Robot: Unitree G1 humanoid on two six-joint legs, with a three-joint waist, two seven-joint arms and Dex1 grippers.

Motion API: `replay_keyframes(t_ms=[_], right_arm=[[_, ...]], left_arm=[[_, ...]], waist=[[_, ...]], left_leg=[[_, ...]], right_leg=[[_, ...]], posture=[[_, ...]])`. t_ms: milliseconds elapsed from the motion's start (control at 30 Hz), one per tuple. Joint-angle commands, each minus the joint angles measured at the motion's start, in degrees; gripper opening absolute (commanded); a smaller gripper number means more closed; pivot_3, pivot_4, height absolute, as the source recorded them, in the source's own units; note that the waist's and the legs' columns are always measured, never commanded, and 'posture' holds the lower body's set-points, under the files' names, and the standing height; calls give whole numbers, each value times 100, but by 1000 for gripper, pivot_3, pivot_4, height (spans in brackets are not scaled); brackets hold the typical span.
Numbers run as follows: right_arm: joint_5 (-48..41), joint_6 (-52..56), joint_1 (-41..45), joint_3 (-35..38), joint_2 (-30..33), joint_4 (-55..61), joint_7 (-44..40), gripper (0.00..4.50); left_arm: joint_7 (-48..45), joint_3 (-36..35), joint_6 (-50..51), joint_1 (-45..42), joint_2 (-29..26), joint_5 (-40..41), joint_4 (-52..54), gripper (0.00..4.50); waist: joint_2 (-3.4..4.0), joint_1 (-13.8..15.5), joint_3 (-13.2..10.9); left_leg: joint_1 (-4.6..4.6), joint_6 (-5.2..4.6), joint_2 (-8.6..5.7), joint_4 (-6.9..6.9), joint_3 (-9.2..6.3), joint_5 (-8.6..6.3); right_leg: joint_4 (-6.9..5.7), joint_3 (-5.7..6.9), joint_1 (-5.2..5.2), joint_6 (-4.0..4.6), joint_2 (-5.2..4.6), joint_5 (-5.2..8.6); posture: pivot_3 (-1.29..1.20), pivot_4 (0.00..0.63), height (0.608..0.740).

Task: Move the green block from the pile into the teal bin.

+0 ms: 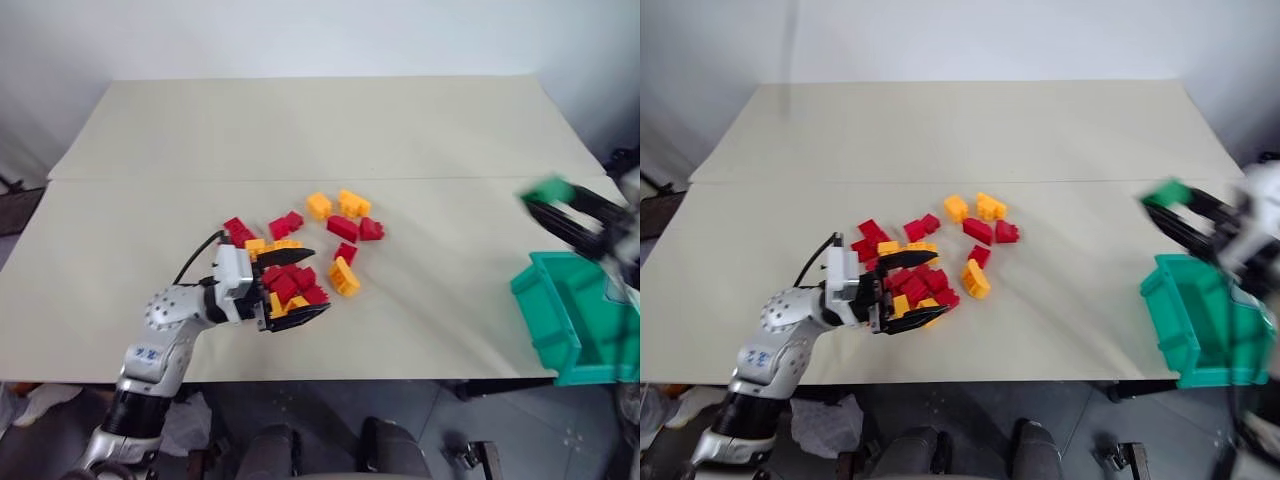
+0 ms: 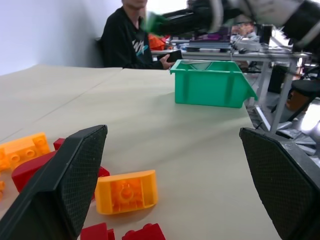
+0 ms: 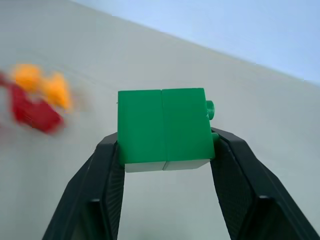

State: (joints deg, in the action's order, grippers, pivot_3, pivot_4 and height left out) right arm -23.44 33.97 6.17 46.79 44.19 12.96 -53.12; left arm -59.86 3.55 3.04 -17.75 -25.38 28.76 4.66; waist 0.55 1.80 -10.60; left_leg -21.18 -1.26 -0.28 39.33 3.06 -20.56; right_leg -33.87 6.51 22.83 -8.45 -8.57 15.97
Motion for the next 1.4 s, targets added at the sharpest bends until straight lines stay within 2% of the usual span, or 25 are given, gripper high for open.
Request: replay_keyframes(t_ms=[33,167,367,433,500,600,733,833,967,1167,1400], right_arm=[[-372,456,-571,567,207,687,31,2073],[-387,903,-1361,631,378,666,49,2073],[-256,895,-1496,272,598,153,188,2073],[-282,1174,-1560,185,760,-31,199,2803],[-105,557,-1453,60,796,-211,212,3418],[-175,444,-1235,-44,958,-409,139,4426],[-494,-288,-789,-18,926,-443,-256,4467],[-994,-332,-394,-209,893,-192,-575,4467],[-1218,-616,-106,-1159,722,332,-927,4467],[-967,-1587,112,-2615,-55,441,-1176,4467],[-478,-2918,-45,-3317,-649,-84,-1427,4467]], left_arm=[[-199,42,-142,-136,71,-20,-76,4500],[-342,88,-252,-213,128,-92,-206,4500],[-389,105,-296,-237,195,-143,-180,4500],[-367,91,-297,-217,195,-157,-142,4500],[-347,55,-309,-186,176,-168,-123,4500],[-218,-88,-284,-70,131,-162,-73,4500],[-96,-322,-306,90,-6,-175,-31,4500],[70,-589,-340,252,-188,-212,-32,4500],[387,-1065,-208,674,-563,-286,-14,4500],[643,-1623,-391,1498,-891,-400,201,4500],[1049,-2130,-716,2032,-936,-546,400,4500]], waist=[[0,-56,0],[-2,-68,-1],[-2,-46,-1],[-2,-43,-1],[-2,-25,-1],[-2,-36,-1],[-2,-39,-1],[-1,-65,-2],[-1,-66,-2],[-5,-20,-4],[-8,-32,-5]], left_leg=[[7,-2,0,0,11,0],[48,-10,6,0,30,4],[68,-23,17,1,14,0],[67,-23,16,0,14,0],[66,-23,14,0,11,0],[66,-23,6,0,14,0],[67,-23,10,0,11,0],[67,-22,16,0,14,0],[70,-19,32,0,9,-2],[65,-20,30,0,-2,-7],[62,-18,29,0,-7,-10]], right_leg=[[2,-9,-3,0,0,0],[5,-36,-31,7,1,-3],[4,-66,-36,9,-5,-3],[3,-65,-34,9,-6,-3],[3,-61,-35,9,-5,-3],[5,-61,-35,9,-5,-4],[3,-59,-35,9,-3,-4],[3,-62,-32,9,-3,-4],[0,-59,-33,9,-1,-4],[4,-51,-33,5,-6,-5],[4,-42,-34,5,-7,-6]], posture=[[0,150,740],[0,150,740],[0,150,740],[0,150,740],[0,150,740],[0,150,740],[0,150,740],[0,150,740],[0,150,740],[0,150,740],[0,150,740]])
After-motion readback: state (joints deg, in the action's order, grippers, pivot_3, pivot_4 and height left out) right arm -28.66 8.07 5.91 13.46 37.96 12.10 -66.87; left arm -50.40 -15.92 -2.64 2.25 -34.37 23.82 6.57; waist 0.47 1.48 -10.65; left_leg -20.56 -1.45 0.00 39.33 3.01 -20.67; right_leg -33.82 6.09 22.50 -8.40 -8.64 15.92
